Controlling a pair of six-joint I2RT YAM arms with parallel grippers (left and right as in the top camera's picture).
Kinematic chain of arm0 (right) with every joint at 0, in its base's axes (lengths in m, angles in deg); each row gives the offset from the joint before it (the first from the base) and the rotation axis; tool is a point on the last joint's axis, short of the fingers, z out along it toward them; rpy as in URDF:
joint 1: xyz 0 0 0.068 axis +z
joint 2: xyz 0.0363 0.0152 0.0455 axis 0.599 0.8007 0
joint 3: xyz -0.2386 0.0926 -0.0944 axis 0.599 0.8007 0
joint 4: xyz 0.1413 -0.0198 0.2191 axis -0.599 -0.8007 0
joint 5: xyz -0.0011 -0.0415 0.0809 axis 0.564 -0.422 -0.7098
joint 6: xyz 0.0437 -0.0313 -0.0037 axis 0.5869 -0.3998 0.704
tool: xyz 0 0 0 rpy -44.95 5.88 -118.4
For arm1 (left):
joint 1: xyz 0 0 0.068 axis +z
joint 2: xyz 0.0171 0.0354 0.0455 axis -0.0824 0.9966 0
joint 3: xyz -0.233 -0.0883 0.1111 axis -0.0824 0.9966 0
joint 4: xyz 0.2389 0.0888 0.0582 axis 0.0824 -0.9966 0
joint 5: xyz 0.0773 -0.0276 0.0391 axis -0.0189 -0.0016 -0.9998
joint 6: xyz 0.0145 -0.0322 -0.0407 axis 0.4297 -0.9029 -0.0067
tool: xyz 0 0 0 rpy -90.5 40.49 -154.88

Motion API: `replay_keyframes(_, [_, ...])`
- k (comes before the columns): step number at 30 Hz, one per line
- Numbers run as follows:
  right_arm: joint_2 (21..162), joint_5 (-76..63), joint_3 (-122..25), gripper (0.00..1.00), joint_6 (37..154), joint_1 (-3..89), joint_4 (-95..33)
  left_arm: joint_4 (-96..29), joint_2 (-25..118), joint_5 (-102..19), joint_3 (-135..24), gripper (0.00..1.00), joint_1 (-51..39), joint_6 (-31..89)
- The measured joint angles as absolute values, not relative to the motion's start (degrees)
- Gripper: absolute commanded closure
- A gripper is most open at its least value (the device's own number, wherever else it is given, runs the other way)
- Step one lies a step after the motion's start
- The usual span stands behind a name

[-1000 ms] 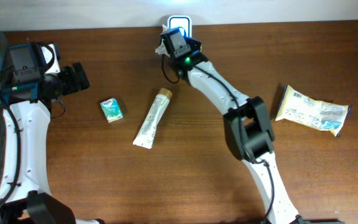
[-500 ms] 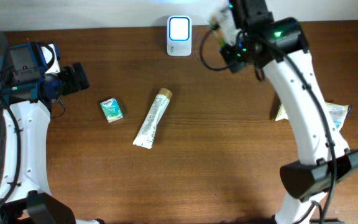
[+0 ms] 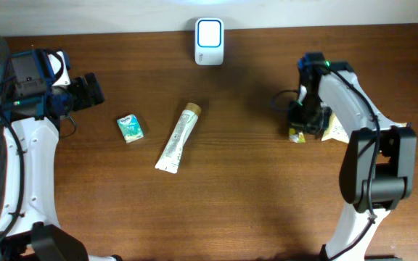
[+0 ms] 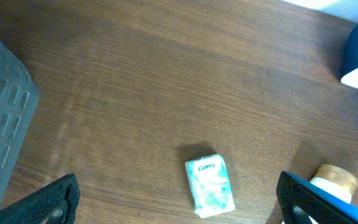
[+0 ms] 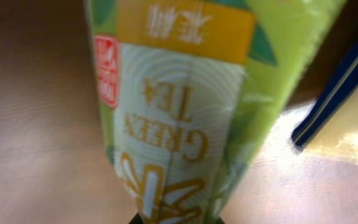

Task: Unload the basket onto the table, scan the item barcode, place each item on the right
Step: 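Place the pouch on the right side beside the wipes pack, then grasp the white tube with the right gripper and lift it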

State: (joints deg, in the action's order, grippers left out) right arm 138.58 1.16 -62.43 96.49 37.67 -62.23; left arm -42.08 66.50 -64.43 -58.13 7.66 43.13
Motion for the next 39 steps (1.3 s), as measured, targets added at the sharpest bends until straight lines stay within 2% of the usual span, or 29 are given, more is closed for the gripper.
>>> replay_keyframes(5, [136.81, 2.43, -56.22, 0.96, 94.22, 31.11, -55.78, -42.23, 66.5, -64.43, -58.13, 0.01, 7.66, 43.13])
replay_keyframes(12, [136.29, 2.38, -55.5, 0.94, 83.72, 24.09, -52.96, -42.21, 66.5, -64.43, -58.13, 0.01, 7.66, 43.13])
replay_keyframes(17, [136.74, 3.54, -55.63, 0.62, 81.17, 21.29, -54.01, -42.23, 66.5, -64.43, -58.13, 0.01, 7.66, 43.13])
replay_keyframes(19, [137.29, 3.26, -57.58, 0.55, 80.71, 19.94, -60.07, -42.21, 66.5, -64.43, -58.13, 0.01, 7.66, 43.13])
replay_keyframes(20, [137.53, 2.43, -59.48, 0.49, 79.99, 19.46, -63.37, -42.21, 66.5, -64.43, -58.13, 0.01, 7.66, 43.13])
replay_keyframes(23, [137.77, -2.49, -67.79, 0.44, 78.41, 19.98, -70.93, -42.25, 66.5, -64.45, -58.13, 0.01, 7.66, 43.13])
replay_keyframes(26, [137.73, -9.24, -76.53, 0.4, 77.69, 23.26, -73.93, -42.19, 66.5, -64.43, -58.13, 0.01, 7.66, 43.13])
replay_keyframes(29, [137.75, -16.81, -78.06, 0.39, 78.0, 28.49, -72.29, -42.23, 66.5, -64.41, -58.13, 0.01, 7.66, 43.13])
replay_keyframes(30, [137.75, -19.71, -77.97, 0.34, 78.83, 31.72, -70.45, -42.23, 66.5, -64.45, -58.13, 0.01, 7.66, 43.13])
replay_keyframes(31, [137.75, -21.53, -77.64, 0.25, 80.16, 34.41, -68.7, -42.23, 66.5, -64.43, -58.13, 0.01, 7.66, 43.13])
replay_keyframes(34, [137.82, -24.3, -76.05, 0.04, 84.21, 41.36, -65.51, -42.21, 66.5, -64.43, -58.13, 0.01, 7.66, 43.13])
replay_keyframes(36, [138.36, -25.7, -74.74, 0.0, 89.41, 47.33, -62.34, -42.21, 66.5, -64.43, -58.13, 0.01, 7.66, 43.13])
replay_keyframes(39, [139.41, -26.36, -71.87, 0.03, 96.29, 54.06, -55.24, -42.25, 66.5, -64.43, -58.13, 0.01, 7.66, 43.13])
